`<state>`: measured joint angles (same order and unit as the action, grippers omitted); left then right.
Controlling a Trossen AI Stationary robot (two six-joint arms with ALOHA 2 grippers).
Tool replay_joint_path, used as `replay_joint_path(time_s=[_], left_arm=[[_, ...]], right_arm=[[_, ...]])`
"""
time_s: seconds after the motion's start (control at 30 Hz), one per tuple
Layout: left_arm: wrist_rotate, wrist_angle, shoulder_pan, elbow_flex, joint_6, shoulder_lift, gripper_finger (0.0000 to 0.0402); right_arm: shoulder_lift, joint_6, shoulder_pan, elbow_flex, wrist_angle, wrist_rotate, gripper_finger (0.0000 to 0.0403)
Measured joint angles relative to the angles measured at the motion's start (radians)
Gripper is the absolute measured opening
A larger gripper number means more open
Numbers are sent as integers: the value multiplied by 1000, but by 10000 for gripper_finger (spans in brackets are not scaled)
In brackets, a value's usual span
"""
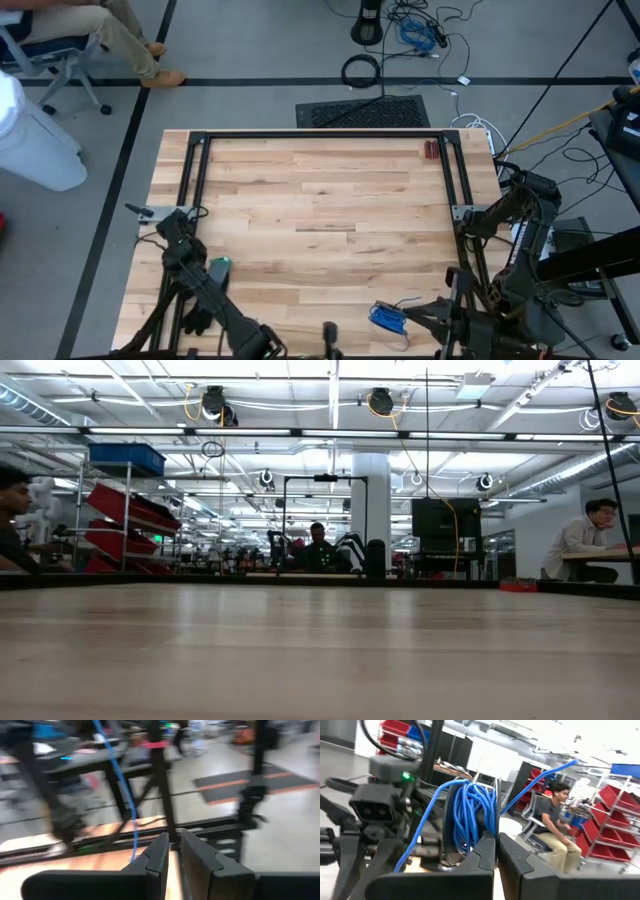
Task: Coil cords
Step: Coil the blue wire onto the spool
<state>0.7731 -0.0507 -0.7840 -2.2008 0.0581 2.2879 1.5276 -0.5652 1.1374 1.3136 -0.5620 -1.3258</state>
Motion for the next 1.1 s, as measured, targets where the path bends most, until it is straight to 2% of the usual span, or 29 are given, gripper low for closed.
replay_joint_path(time_s=[0.07,0.13,0.47,1.1], left_arm=[[-100,0,15,0,-15,0,64],[-152,15,27,0,-23,10,74],[-157,227,67,1,84,101,141],[-213,299,97,1,78,103,144]], right_arm=[[0,0,4,0,-3,18,0],[0,0,9,0,-5,20,0],[0,-1,17,0,-11,23,0],[0,-5,17,0,-10,23,0]])
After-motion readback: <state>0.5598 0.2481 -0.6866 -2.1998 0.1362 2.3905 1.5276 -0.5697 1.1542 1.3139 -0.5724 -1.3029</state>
